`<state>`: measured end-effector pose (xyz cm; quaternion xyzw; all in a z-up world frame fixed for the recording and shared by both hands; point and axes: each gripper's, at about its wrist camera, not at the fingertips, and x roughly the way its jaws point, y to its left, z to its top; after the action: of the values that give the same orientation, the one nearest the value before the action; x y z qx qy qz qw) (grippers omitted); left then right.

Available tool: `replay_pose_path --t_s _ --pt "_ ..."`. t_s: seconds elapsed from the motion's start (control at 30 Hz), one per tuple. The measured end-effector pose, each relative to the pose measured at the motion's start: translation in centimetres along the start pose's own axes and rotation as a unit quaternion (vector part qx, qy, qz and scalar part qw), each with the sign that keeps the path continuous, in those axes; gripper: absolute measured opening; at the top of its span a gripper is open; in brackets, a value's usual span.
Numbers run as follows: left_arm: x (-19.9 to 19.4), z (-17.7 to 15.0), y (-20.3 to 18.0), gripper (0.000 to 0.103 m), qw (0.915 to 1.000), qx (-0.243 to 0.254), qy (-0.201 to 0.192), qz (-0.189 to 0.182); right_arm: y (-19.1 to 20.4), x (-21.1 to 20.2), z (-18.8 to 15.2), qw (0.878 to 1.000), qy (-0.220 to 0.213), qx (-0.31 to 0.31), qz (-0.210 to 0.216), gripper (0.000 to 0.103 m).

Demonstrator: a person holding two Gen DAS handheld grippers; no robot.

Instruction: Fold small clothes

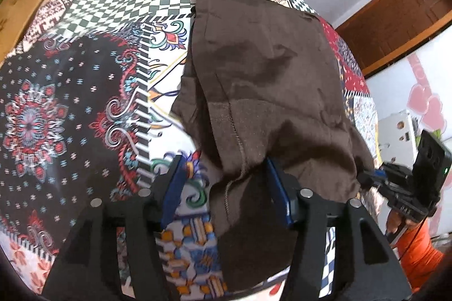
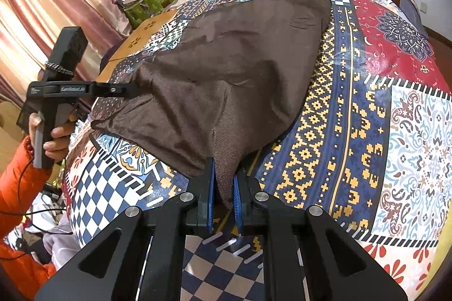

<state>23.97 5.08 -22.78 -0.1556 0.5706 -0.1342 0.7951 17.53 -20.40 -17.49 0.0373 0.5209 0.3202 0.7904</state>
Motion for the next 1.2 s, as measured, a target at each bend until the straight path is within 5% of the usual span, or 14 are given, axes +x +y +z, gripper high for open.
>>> replay_pose_path --t_s 0.1,0.17,0.2,0.5,0.73,1.03,1.2 --pt "0.2 0.4 -0.2 0.050 0.9999 0.004 -0.011 -0.010 0.0 0.0 0.2 1.000 -0.001 -0.002 0.001 0.010" --pt "0.2 0.5 -0.5 0.017 0.9997 0.010 -0.011 -0.022 0.1 -0.1 0.3 1.000 -0.003 -0.006 0.001 0.010" --pt "0.2 0.6 -0.6 0.013 0.9997 0.011 -0.007 -0.023 0.1 -0.3 0.5 1.000 -0.006 -0.009 0.002 0.010" --pt "-1.9 2.9 -1.9 0.009 0.9997 0.022 -0.004 -0.002 0.3 -2.7 4.0 0.999 -0.049 -0.019 0.009 0.009" --pt "-3.1 7.6 -3.4 0.009 0.9992 0.033 -0.018 0.016 -0.1 -4.0 9.2 0.996 -0.091 -0.025 0.001 0.009" --pt "1.8 14.2 -0.3 0.010 0.9993 -0.033 0.014 0.005 -4.7 -0.3 16.5 0.996 -0.089 0.011 -0.015 0.009" --pt "4.8 16.1 1.7 0.028 0.9981 -0.053 0.017 0.026 -8.3 3.8 18.1 0.997 -0.056 0.050 -0.024 0.009"
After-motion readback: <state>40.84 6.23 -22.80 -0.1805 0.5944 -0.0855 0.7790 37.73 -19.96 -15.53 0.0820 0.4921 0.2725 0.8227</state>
